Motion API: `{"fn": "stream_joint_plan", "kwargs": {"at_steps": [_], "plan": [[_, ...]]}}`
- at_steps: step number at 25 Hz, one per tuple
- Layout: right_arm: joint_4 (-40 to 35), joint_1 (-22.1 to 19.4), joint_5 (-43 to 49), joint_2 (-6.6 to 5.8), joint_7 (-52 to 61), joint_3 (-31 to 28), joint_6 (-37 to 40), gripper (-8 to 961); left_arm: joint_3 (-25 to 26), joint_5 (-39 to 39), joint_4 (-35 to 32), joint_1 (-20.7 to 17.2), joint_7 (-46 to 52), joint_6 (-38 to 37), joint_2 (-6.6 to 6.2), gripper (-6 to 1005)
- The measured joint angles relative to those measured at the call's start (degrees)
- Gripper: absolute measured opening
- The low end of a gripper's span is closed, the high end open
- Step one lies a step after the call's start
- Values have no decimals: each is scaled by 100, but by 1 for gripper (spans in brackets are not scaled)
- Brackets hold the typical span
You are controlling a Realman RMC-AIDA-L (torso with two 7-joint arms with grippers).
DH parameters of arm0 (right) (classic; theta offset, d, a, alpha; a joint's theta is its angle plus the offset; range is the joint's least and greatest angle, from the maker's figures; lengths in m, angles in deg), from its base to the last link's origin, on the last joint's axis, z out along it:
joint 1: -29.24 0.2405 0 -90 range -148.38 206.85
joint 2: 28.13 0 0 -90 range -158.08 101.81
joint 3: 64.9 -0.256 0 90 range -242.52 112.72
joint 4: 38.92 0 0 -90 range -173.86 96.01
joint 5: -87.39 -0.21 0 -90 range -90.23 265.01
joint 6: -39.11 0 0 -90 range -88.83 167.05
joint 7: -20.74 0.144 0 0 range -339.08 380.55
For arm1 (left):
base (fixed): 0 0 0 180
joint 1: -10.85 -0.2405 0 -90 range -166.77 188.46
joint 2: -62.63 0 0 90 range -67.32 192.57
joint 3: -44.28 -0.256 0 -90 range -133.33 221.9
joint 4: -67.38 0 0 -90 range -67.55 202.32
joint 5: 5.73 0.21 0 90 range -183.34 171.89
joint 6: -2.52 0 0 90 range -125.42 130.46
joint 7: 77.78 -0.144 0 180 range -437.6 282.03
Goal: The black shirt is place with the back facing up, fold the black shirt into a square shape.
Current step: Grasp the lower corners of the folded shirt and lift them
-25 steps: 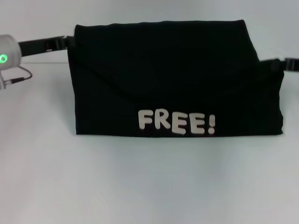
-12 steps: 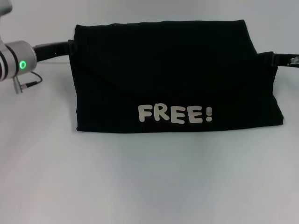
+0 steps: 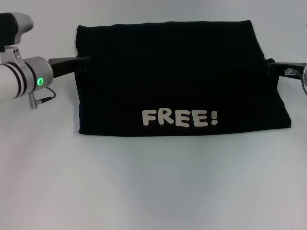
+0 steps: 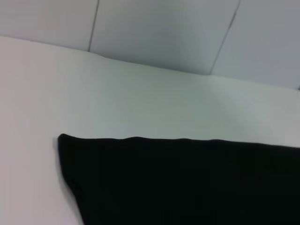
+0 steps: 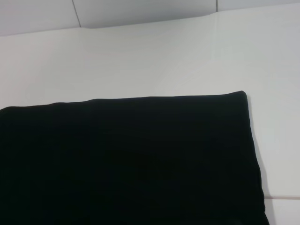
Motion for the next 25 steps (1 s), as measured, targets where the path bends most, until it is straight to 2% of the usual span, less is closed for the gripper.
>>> {"fn": "stream_joint_plan", "kwargs": {"at_steps": [5, 7, 9, 12, 14, 17, 19, 22, 25], "plan": [[-62, -28, -11, 2, -50, 15, 17, 114, -303, 0, -35, 11, -16, 143, 71, 177], [-186, -47, -10, 14, -55, 22, -8, 122, -355, 0, -56, 20, -13, 242, 87, 240], [-415, -79, -11, 78, -59, 32, -9, 131, -361, 0, -118, 25, -13, 348, 93, 304], [-844, -142, -16, 190, -57, 37, 89, 267, -363, -5, -360, -6, 18, 356, 117, 399], [-979, -160, -26, 187, -15, 36, 227, 357, -363, -23, -594, -67, 71, 273, 143, 481], [-1084, -253, -145, 67, 183, 0, 758, 598, -365, -36, -901, -204, 180, 9, 151, 603], [-1207, -404, -392, -19, 293, 0, 1303, 648, -366, -37, -1105, -351, 283, -358, 152, 682], [-1333, -675, -820, -179, 419, 0, 2236, 724, -370, -28, -1436, -676, 406, -1339, 140, 795], [-1376, -974, -1170, -422, 705, -8, 3109, 720, -375, 100, -1679, -1029, 437, -2287, 111, 878]]}}
